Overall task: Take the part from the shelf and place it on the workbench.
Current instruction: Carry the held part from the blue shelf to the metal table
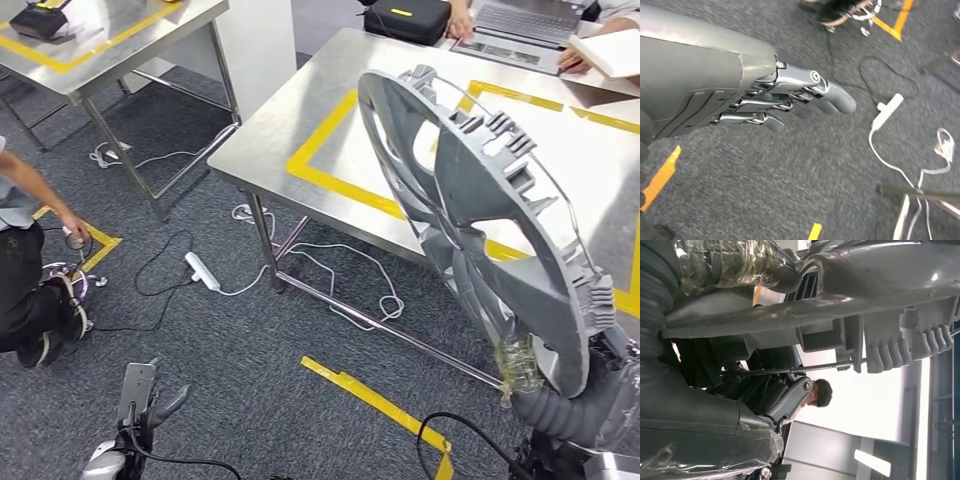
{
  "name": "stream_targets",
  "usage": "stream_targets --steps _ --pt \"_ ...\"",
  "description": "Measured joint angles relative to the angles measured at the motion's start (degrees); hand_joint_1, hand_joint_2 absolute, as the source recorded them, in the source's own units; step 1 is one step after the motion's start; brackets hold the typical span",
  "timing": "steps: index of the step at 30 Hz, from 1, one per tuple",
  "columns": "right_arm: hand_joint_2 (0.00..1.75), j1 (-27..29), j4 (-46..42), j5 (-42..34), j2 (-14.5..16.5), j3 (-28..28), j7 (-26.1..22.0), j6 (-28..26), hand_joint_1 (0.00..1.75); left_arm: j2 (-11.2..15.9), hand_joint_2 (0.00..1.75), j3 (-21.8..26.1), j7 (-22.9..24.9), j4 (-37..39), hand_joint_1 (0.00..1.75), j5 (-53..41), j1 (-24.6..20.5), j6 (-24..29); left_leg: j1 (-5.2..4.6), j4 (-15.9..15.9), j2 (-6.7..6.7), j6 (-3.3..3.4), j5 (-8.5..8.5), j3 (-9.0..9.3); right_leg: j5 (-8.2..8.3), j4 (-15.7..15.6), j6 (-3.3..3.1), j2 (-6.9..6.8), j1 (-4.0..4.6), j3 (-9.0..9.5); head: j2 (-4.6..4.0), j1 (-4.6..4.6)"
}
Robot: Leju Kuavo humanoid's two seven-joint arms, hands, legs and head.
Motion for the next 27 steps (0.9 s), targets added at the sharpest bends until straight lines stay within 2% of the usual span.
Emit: stream_targets --steps 2,3,4,6,7,8,10,11,12,13,14,15,16,18,19,20,22,24,26,27 --pt "1.75 -0.32 0.19 -0.03 0.0 0.03 0.0 0.03 1.75 0.18 1.75 -0.22 -0.02 0.0 0.0 0.15 -0.03 0.0 0.09 -7.1 -2.32 0.7 3.79 2.91 0.03 0.16 0.11 1.42 0.06 -0.11 0.0 0.05" --pt "1.75 -0.52 0.26 -0.04 0.0 0.04 -0.01 0.07 1.75 0.3 1.75 -0.32 -0.03 0.0 0.0 0.19 -0.02 0.01 0.13 -9.61 -3.41 0.9 4.55 3.97 0.1 0.27 0.28 2.07 0.03 -0.34 0.0 0.02" --pt "1.75 -0.65 0.32 -0.08 0.0 0.05 -0.01 0.09 1.75 0.38 1.75 -0.4 -0.05 0.0 0.0 0.2 -0.03 0.01 0.12 -10.81 -4.09 1.01 4.59 4.45 0.2 0.34 0.53 2.64 -0.08 -0.62 0.0 0.05" --pt "1.75 -0.72 0.43 -0.15 -0.02 0.05 0.02 0.12 1.75 0.35 1.75 -0.49 -0.09 0.0 0.0 0.21 -0.17 0.02 0.05 -11.52 -3.51 1.1 4.4 4.68 0.44 0.26 1.21 3.6 -0.3 -1.21 0.0 -0.01" --pt "1.75 -0.69 0.47 -0.17 -0.05 0.05 0.04 0.11 1.75 0.33 1.75 -0.52 -0.09 0.0 0.0 0.21 -0.29 0.01 0.12 -11.78 -2.92 1.28 4.55 4.75 0.28 0.42 1.54 2.96 -0.27 -1.54 0.0 0.07" --pt "1.75 -0.79 0.51 -0.17 -0.08 0.08 0.05 0.13 1.75 0.28 1.75 -0.56 -0.11 0.0 0.0 0.22 -0.39 0.01 0.22 -12.05 -2.28 1.51 4.69 4.84 -0.46 1.4 1.83 1.57 -0.17 -2.15 0.01 0.22" --pt "1.75 -1.04 0.62 -0.2 -0.13 0.16 0.07 0.14 1.75 0.27 1.75 -0.6 -0.13 0.0 0.0 0.24 -0.3 0.0 0.3 -12.34 -0.83 1.87 4.8 4.96 -3.65 7.01 2.3 -2.01 -0.12 -4.9 0.01 0.57" --pt "1.75 -1.15 0.69 -0.22 -0.13 0.21 0.07 0.16 1.75 0.24 1.75 -0.6 -0.14 0.0 0.0 0.25 -0.14 0.0 0.25 -12.32 -0.1 1.96 4.76 4.96 -5.47 10.98 2.52 -2.95 -0.24 -6.77 0.0 0.68" --pt "1.75 -1.16 0.79 -0.24 -0.13 0.26 0.07 0.16 1.75 0.25 1.75 -0.6 -0.14 0.0 0.0 0.26 -0.01 0.0 0.21 -12.3 0.65 1.99 4.71 4.96 -6.64 14.34 2.72 -3.28 -0.36 -8.37 0.0 0.67" --pt "1.75 -1.14 0.9 -0.26 -0.13 0.31 0.07 0.16 1.75 0.24 1.75 -0.61 -0.13 0.0 0.0 0.27 0.03 0.0 0.2 -12.29 1.35 1.99 4.65 4.98 -6.81 16.04 2.89 -3.39 -0.47 -9.17 -0.01 0.67" --pt "1.75 -1.14 1.0 -0.28 -0.13 0.37 0.07 0.17 1.75 0.22 1.75 -0.62 -0.13 0.0 0.0 0.27 -0.01 0.0 0.2 -12.28 1.97 1.96 4.58 5.02 -5.96 15.61 3.03 -3.51 -0.55 -8.9 0.0 0.67" --pt "1.75 -1.15 1.07 -0.28 -0.15 0.44 0.07 0.17 1.75 0.2 1.75 -0.64 -0.12 0.0 0.0 0.27 -0.07 0.0 0.2 -12.27 2.53 1.86 4.49 5.12 -4.27 12.94 3.09 -3.82 -0.61 -7.44 0.01 0.68" --pt "1.75 -1.17 1.11 -0.3 -0.18 0.5 0.07 0.17 1.75 0.16 1.75 -0.67 -0.12 0.0 0.0 0.27 -0.13 0.0 0.19 -12.26 3.02 1.69 4.36 5.27 -2.43 8.82 3.08 -4.62 -0.63 -5.21 0.01 0.69" --pt "1.75 -1.34 1.17 -0.31 -0.25 0.63 0.08 0.17 1.75 0.15 1.75 -0.71 -0.12 0.0 0.0 0.28 -0.15 0.0 -0.11 -12.12 3.83 1.18 4.08 5.48 -0.43 2.01 2.67 -6.48 -0.3 -1.29 0.01 0.68" --pt "1.75 -1.4 1.2 -0.32 -0.26 0.68 0.09 0.17 1.75 0.15 1.75 -0.73 -0.12 0.0 0.0 0.29 -0.15 -0.01 -0.27 -12.04 4.23 0.94 3.99 5.55 -0.3 0.52 2.34 -6.97 -0.13 -0.43 0.0 0.64" --pt "1.75 -1.45 1.23 -0.32 -0.27 0.72 0.09 0.17 1.75 0.16 1.75 -0.74 -0.12 0.0 0.0 0.31 -0.17 -0.01 -0.38 -11.99 4.62 0.72 3.95 5.6 -0.45 0.34 2.0 -6.82 0.05 -0.29 0.0 0.6" --pt "1.75 -1.43 1.26 -0.33 -0.29 0.76 0.12 0.17 1.75 0.17 1.75 -0.76 -0.12 -0.01 0.0 0.35 -0.3 -0.02 -0.22 -11.84 5.12 0.2 3.61 5.81 -0.3 0.3 1.31 -5.73 -0.03 -0.43 0.0 0.54" --pt "1.75 -1.53 1.28 -0.33 -0.31 0.82 0.15 0.18 1.75 0.2 1.75 -0.79 -0.12 -0.01 0.0 0.36 -0.38 -0.02 0.01 -9.4 3.62 -0.36 1.59 4.99 -0.09 0.1 0.62 -4.76 -0.25 -0.31 -0.01 0.36" --pt "1.75 -1.65 1.3 -0.33 -0.31 0.91 0.15 0.2 1.75 0.23 1.75 -0.81 -0.12 -0.01 0.0 0.36 -0.24 -0.02 0.1 -2.67 1.42 -0.6 -2.1 2.0 0.01 0.03 0.19 -3.74 -0.34 -0.26 -0.01 0.09" --pt "1.75 -1.65 1.33 -0.33 -0.31 0.94 0.15 0.21 1.75 0.25 1.75 -0.82 -0.11 0.0 0.0 0.36 -0.12 -0.02 0.09 1.07 0.91 -0.61 -3.56 0.2 0.02 0.04 0.11 -3.12 -0.29 -0.27 -0.01 0.02"
